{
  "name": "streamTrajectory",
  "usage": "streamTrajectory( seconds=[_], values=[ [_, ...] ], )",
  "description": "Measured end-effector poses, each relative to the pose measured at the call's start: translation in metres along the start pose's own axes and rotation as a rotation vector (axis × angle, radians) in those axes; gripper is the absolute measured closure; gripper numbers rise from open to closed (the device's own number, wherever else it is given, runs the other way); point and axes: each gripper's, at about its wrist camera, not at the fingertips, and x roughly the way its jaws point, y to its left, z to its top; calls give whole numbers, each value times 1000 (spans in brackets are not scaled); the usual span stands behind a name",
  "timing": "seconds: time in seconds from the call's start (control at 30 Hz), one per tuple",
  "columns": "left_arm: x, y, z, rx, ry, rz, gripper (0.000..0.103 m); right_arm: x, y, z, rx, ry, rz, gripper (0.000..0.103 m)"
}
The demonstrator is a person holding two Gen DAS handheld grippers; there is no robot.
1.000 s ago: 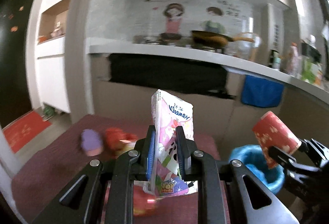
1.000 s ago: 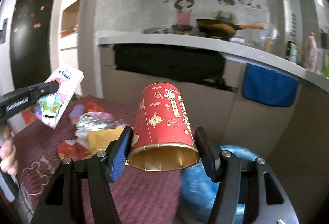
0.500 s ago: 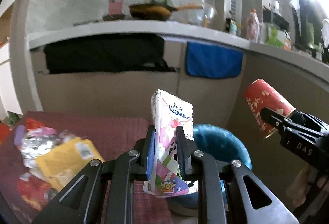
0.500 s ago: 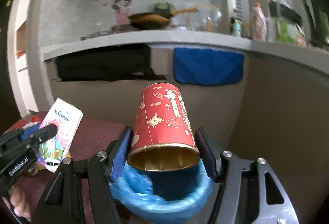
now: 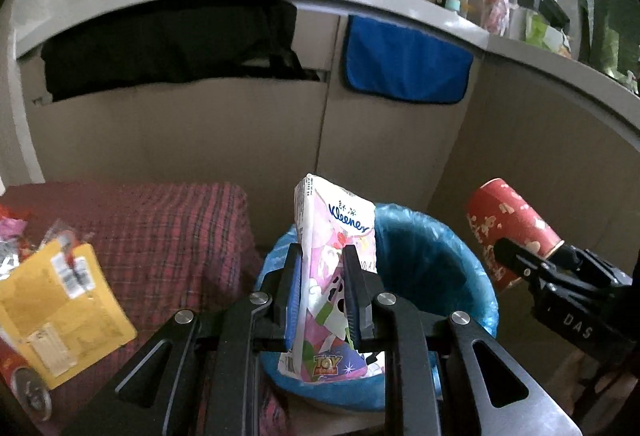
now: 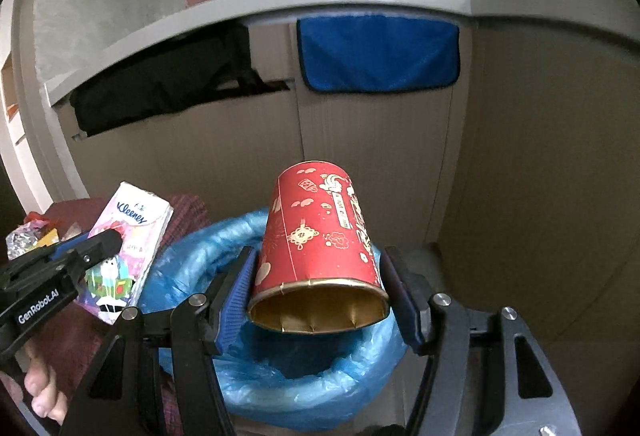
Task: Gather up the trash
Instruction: 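Carry cup and tissue pack with both tools over the blue-bagged bin, then open both tools to drop cup and tissue pack into the bin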
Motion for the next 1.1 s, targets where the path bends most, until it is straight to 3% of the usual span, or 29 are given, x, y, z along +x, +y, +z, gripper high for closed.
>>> streamTrajectory(
  seconds=[0.33,0.5,0.67,1.1],
  values=[
    [39,-2,0,-10,62,-39,82,36,-6,-9,5,58,13,40],
    [50,0,2,-12,81,-35,69,46,-13,-10,39,76,37,37],
    [47,-1,3,-15,65,-59,56,49,-20,-13,61,89,28,36],
    [6,20,0,-13,28,24,56,28,-9,-7,31,58,27,37]
  ],
)
